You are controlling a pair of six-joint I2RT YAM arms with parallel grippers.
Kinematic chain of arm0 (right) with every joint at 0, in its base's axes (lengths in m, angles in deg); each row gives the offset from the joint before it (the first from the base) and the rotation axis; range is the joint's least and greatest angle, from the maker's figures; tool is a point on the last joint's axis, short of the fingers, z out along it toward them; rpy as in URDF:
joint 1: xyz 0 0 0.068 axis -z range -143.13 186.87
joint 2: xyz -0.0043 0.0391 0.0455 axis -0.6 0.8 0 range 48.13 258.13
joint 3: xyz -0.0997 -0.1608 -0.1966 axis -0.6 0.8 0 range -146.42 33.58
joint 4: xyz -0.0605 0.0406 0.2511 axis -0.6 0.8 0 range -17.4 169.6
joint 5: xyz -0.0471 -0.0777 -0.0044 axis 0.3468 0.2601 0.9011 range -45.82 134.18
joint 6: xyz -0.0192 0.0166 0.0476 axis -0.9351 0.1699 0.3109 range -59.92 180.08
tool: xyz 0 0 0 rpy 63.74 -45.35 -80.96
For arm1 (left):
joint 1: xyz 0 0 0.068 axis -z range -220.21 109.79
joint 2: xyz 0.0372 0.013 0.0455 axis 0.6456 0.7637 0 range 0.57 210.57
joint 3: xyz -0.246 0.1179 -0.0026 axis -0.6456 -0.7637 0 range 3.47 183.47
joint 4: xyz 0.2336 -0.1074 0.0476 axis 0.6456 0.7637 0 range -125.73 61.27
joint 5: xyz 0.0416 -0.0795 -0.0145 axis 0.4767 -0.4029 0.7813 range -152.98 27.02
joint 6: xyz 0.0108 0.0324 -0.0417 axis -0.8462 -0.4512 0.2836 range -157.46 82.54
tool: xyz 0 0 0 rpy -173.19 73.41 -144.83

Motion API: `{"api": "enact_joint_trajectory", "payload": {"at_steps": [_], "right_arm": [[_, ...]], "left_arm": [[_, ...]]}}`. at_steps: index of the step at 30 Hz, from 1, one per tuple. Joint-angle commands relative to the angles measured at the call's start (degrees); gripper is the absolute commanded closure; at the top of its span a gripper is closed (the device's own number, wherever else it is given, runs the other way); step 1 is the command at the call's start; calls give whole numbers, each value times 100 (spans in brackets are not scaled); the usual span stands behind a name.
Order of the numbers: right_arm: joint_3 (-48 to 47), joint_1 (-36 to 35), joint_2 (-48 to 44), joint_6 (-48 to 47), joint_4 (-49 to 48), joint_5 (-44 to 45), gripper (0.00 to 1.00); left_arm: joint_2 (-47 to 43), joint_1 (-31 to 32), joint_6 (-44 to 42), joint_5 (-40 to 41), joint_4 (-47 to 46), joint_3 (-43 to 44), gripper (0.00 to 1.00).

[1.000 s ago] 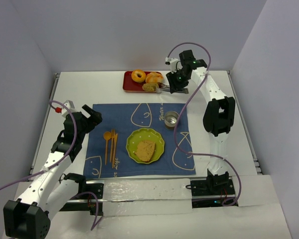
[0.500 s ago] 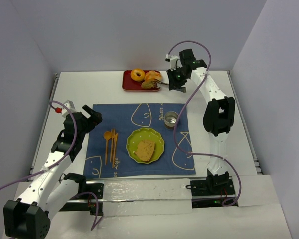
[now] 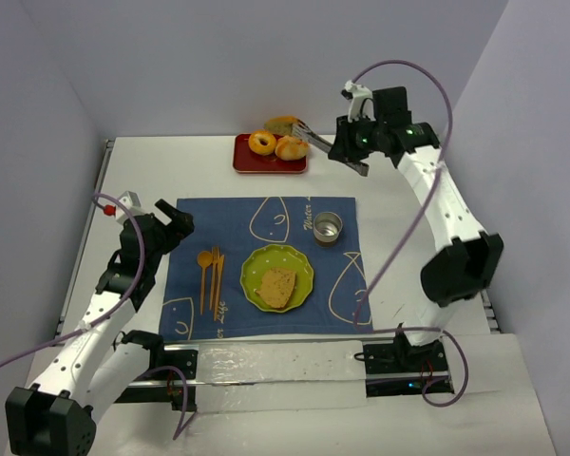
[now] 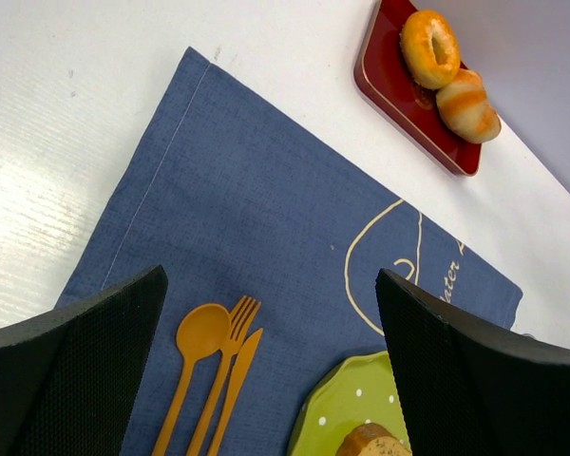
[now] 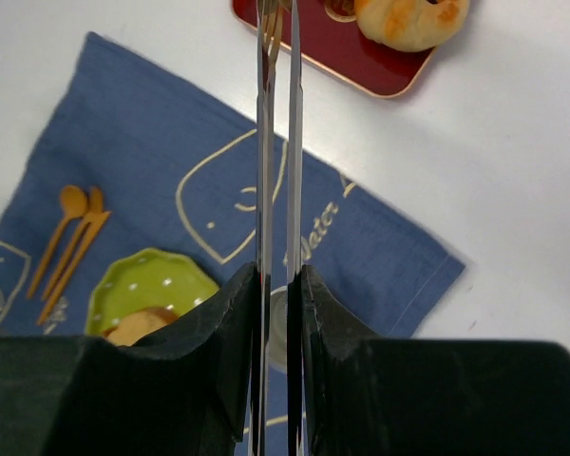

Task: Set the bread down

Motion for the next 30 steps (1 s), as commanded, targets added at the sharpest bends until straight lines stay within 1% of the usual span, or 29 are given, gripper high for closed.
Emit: {"api": "enact_joint_trajectory", "payload": {"at_steps": [1,2,3,5,7,8,9,10,11,12,14,16,17,20,26,28,30], "right_arm": [[1009,-149,-1031,943,-515,41,99],[1451,-272,-1537,1107,-678,180,99],[1833,-410,-1749,1242,-819,307,99],[2741,-986,-2483,1481,-986,655,98],[3218,-1489,-3066,1623,-923,1068,98],[3545,-1747,-3504,1834,-946,1286,98],[3746,-1818,-3866,2041,-1007,1084,98],[3923,-1871,-3870,2139,-1043,1081,98],[4098,-1915,-4027,2210,-1052,847,98],[4404,-1950,-4289,2254,-1060,340,98],[4676,-2062,-4528,2359,-824,138,97],[4826,-2108,-4633,2454,-635,20,97],[4829,-2109,-4610,2456,-302,-56,97],[4952,-2182,-4517,2395,28,-162,97],[5227,-2232,-4419,2349,300,-504,97],[5332,-2232,-4461,2335,370,-547,95],[5436,-2232,-4416,2365,371,-384,94]], "left_arm": [[-96,-11,45,-149,-142,94,1],[-127,-11,45,-174,-154,82,1],[-140,-11,45,-211,-180,61,1],[-190,-11,31,-308,-238,25,1],[-233,-11,36,-384,-244,10,1],[-267,-11,36,-417,-276,-19,1],[-298,-11,36,-448,-299,-20,1],[-307,-11,27,-457,-291,-20,1],[-307,-11,27,-466,-291,-11,1],[-324,-11,36,-449,-265,-2,1],[-357,-11,43,-488,-264,-15,1],[-394,-11,45,-509,-273,-20,1],[-403,-11,45,-510,-257,-20,1],[-440,-11,47,-492,-262,-21,1],[-455,-11,54,-484,-215,-13,1],[-449,-11,61,-491,-243,-34,1],[-407,-11,65,-495,-315,-46,1]]}}
